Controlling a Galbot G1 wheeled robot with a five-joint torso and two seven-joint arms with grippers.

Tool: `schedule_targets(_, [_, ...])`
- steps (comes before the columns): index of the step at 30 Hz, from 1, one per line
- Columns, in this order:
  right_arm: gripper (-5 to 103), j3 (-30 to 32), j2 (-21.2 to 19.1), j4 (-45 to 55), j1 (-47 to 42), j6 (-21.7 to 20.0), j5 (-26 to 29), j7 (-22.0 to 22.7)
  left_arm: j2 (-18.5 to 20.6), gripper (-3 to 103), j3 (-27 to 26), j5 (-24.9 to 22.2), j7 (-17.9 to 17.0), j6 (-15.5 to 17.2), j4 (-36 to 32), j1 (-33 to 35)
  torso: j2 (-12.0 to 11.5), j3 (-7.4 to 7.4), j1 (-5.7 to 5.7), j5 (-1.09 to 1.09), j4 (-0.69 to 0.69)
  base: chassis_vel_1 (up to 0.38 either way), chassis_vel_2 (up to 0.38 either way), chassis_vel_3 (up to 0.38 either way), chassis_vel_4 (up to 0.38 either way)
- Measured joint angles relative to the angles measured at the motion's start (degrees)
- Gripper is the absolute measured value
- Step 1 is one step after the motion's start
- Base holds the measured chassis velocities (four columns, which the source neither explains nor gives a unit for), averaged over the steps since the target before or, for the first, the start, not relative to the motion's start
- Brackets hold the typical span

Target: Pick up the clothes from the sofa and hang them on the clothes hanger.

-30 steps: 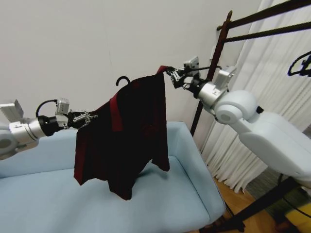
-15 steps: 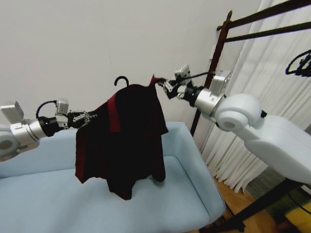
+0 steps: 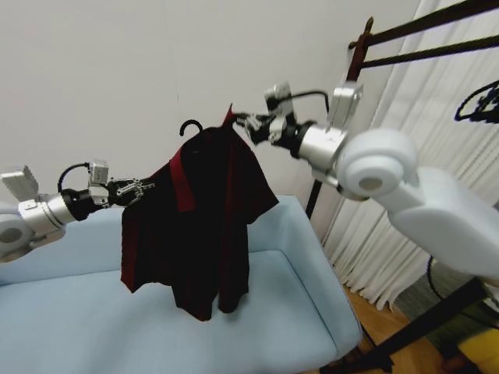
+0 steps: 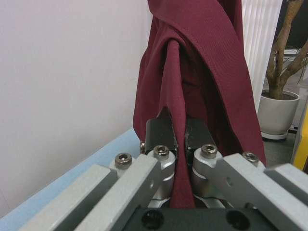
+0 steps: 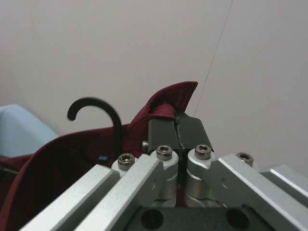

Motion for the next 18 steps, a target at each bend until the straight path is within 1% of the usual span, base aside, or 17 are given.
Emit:
schedule_targets(8, [0, -1.24, -1.27, 5.93, -4.0, -0.9, 0.83, 2.6, -0.52, 2, 0.34, 0.33, -0.09, -0.09, 0.46, -0.29, 0.0, 0.0, 0.0, 0.01, -0.01, 0.0, 0.0, 0.0, 0.0])
schedule_targets(12, [0, -2.75, -1.52, 8.49, -6.72, -0.97, 1.87, 5.32, -0.54, 2, 0.33, 0.32, -0.11, -0.13, 0.56, -0.39, 0.0, 0.0, 0.0, 0.01, 0.0, 0.0, 0.0, 0.0, 0.0])
schedule_targets(13, [0, -3.2, -1.48, 9.61, -7.79, -1.02, 2.81, 6.68, -0.53, 2, 0.25, 0.27, -0.12, -0.13, 0.65, -0.4, 0.0, 0.0, 0.0, 0.01, 0.0, 0.0, 0.0, 0.0, 0.0])
schedule_targets(18, [0, -4.7, -0.86, 12.88, -10.11, -1.12, 4.21, 8.89, -0.22, 2, 0.13, -0.04, -0.46, -0.14, 0.75, -0.65, 0.0, -0.01, 0.0, 0.01, 0.0, 0.0, 0.0, 0.0, 0.0])
